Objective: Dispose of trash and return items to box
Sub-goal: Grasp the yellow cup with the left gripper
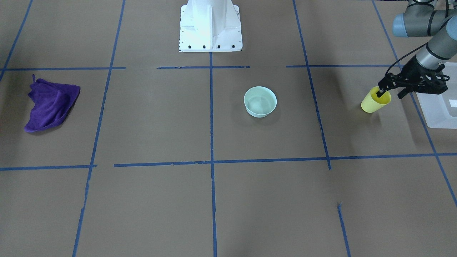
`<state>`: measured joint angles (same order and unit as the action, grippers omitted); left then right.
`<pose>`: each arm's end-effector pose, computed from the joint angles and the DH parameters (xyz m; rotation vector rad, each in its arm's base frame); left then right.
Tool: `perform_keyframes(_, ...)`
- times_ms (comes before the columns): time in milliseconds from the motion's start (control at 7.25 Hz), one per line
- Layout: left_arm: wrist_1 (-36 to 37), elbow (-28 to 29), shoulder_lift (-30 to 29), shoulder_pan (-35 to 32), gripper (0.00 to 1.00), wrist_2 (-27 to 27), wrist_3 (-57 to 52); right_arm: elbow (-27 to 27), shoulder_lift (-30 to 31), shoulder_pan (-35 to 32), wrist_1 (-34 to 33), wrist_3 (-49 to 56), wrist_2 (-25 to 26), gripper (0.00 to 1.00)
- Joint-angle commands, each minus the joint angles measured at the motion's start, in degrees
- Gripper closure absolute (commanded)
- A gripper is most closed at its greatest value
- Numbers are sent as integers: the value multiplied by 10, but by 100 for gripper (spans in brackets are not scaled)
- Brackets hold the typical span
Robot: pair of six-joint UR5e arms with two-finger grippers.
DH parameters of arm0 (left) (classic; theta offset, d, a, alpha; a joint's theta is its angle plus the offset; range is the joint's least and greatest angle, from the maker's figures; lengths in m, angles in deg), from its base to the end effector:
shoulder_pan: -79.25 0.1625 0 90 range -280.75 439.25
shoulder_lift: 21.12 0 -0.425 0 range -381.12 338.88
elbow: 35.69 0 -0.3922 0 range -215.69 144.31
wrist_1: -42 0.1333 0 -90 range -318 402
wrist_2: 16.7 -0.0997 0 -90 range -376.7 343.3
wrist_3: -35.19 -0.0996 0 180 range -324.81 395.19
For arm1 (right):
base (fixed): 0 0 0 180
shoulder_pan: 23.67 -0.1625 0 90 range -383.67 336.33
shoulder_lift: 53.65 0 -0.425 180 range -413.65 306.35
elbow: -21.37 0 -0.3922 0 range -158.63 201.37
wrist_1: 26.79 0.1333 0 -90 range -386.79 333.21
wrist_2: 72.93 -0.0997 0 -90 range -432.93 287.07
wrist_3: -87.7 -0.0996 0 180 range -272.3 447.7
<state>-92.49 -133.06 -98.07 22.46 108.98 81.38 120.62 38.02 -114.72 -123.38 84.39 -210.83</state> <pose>0.1686 -0.3949 0.6159 0.1214 0.8771 -0.0007 0.0681 -0.4761 0.6006 -0.0002 -0.8363 0.0644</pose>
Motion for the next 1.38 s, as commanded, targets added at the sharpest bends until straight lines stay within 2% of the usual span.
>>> perform_keyframes(0, -1, 6, -6, 2, 69, -8, 1, 0, -1, 0, 0, 0, 0, 0)
perform_keyframes(138, -1, 4, -9, 2, 93, -8, 3, 0, -2, 0, 0, 0, 0, 0)
perform_keyframes(276, -2, 2, -14, 2, 100, -6, 5, 0, -2, 0, 0, 0, 0, 0)
perform_keyframes(552, 1, -24, -4, -6, 100, 13, 2, 4, -5, 2, 0, -4, -4, 0)
perform_keyframes(690, 8, -48, -4, -16, 100, 75, 2, 20, -5, 24, 1, -28, -5, 0)
perform_keyframes(828, 19, -61, -6, -44, 100, 103, 0, 32, -4, 53, 2, -73, 6, 0)
perform_keyframes(966, 53, -83, -5, -60, 100, 102, -5, 44, 5, 73, 24, -87, 21, 0)
perform_keyframes(1103, 109, -111, -8, -71, 100, 99, -34, 59, 32, 103, 86, -156, 35, 0)
perform_keyframes(1241, 165, -132, -14, -96, 100, 96, -88, 60, 59, 148, 190, -254, 48, 0)
